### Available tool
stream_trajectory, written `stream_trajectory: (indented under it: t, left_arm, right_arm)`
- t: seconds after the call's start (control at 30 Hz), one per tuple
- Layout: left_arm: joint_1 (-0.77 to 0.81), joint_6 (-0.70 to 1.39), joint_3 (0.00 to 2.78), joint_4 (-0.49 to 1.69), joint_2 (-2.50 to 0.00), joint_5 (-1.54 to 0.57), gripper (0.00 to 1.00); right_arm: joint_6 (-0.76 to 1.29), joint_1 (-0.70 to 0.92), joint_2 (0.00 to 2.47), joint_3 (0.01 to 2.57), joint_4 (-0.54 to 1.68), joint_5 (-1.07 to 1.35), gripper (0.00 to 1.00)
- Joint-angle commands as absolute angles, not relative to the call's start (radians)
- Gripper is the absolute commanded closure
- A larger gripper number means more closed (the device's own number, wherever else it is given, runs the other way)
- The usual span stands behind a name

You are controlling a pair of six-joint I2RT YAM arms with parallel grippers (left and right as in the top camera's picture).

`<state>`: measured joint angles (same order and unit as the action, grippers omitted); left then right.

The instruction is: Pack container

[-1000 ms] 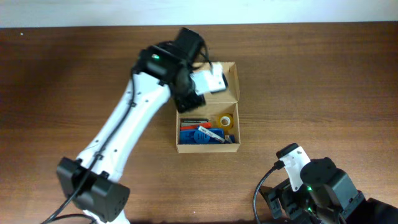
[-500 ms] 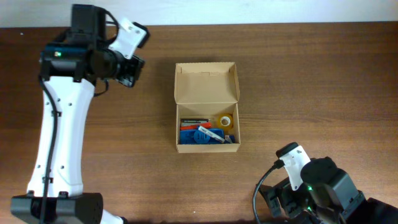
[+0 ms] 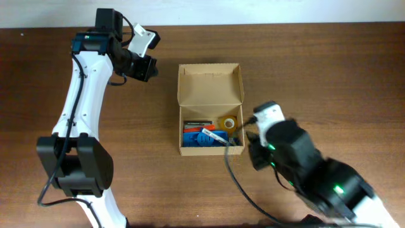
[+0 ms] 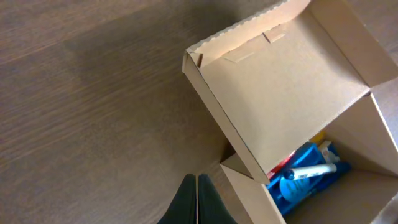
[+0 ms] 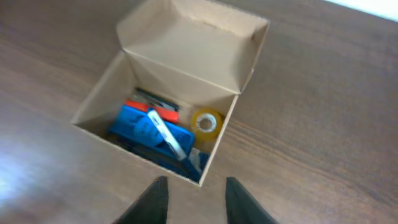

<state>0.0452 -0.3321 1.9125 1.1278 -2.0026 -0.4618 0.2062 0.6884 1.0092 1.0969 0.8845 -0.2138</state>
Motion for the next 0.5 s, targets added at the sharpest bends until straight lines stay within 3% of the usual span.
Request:
stream_trajectory:
  t: [0.0, 0.07, 0.3, 0.47]
  left_arm:
    - [0.043, -0.281, 1.913, 1.11, -2.045, -0.47, 0.98]
    - [0.043, -0.273, 1.913, 1.098, -2.067, -0.467, 0.98]
    - [0.043, -0.194, 1.913, 1.044, -2.161, -0.467, 0.98]
    - [0.043, -0.09, 1.913, 1.012, -2.197, -0.426, 0.98]
  right_arm:
    - [0.256, 0.635, 1.11, 1.105, 0.859, -0.263, 0.83]
    - [0.287, 0.545, 1.18, 1.105, 0.814, -0.227, 0.96]
    - [0.265, 0.207, 1.31, 1.105, 0.598, 0.108, 0.96]
    - [0.267, 0.096, 1.496, 1.105, 0.446, 0.324, 0.96]
